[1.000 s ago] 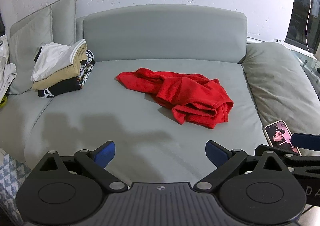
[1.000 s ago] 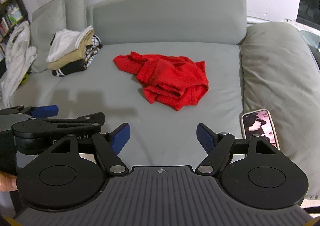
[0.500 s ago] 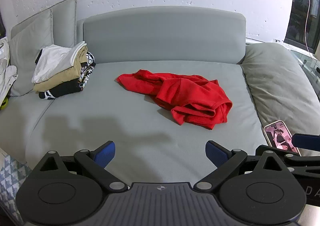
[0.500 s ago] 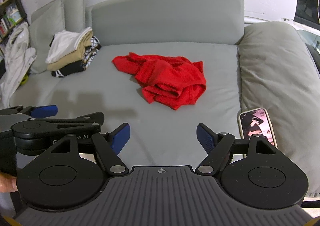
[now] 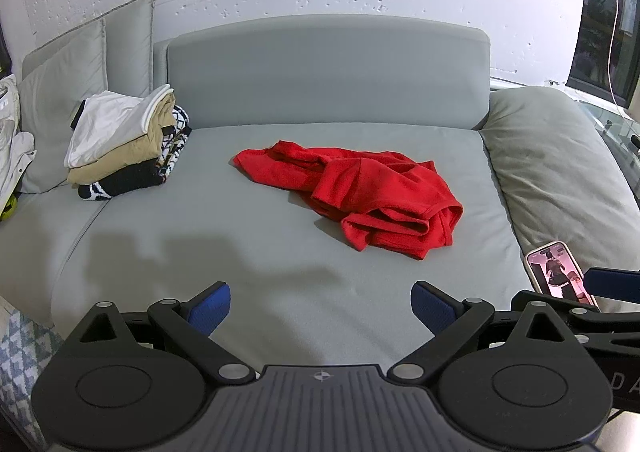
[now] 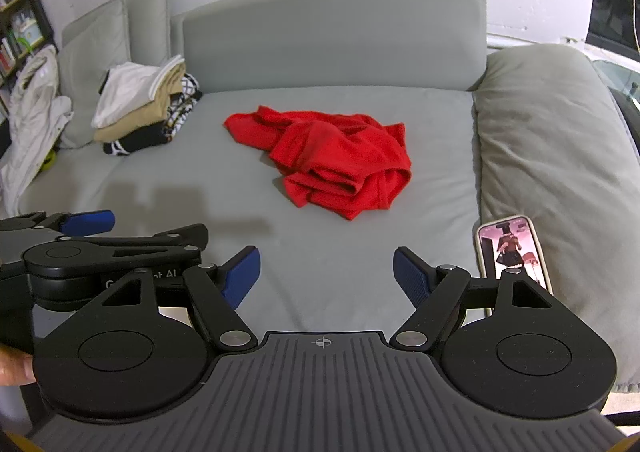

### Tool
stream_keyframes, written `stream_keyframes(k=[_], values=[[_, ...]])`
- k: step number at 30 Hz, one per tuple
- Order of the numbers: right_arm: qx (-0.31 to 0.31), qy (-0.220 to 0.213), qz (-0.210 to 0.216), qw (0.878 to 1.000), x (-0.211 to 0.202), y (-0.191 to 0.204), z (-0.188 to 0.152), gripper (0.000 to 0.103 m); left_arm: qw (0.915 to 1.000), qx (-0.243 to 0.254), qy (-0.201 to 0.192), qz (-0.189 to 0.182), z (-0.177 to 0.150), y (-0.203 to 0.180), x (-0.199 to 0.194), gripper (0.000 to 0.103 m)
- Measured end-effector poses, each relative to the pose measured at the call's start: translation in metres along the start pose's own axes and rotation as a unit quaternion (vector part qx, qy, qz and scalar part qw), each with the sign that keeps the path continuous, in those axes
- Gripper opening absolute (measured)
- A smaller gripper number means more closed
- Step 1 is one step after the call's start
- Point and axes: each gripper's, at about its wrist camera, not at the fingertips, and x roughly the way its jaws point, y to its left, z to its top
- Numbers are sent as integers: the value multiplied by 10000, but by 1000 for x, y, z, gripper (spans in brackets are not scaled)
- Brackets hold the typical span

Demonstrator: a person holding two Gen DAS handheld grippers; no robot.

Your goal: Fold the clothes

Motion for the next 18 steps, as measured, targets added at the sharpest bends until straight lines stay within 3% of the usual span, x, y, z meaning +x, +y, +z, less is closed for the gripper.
stream_keyframes(k=[18], values=[[-15, -26, -22, 10000, -2, -1, 0, 79, 10000, 21, -28, 9, 1, -2, -1, 97]])
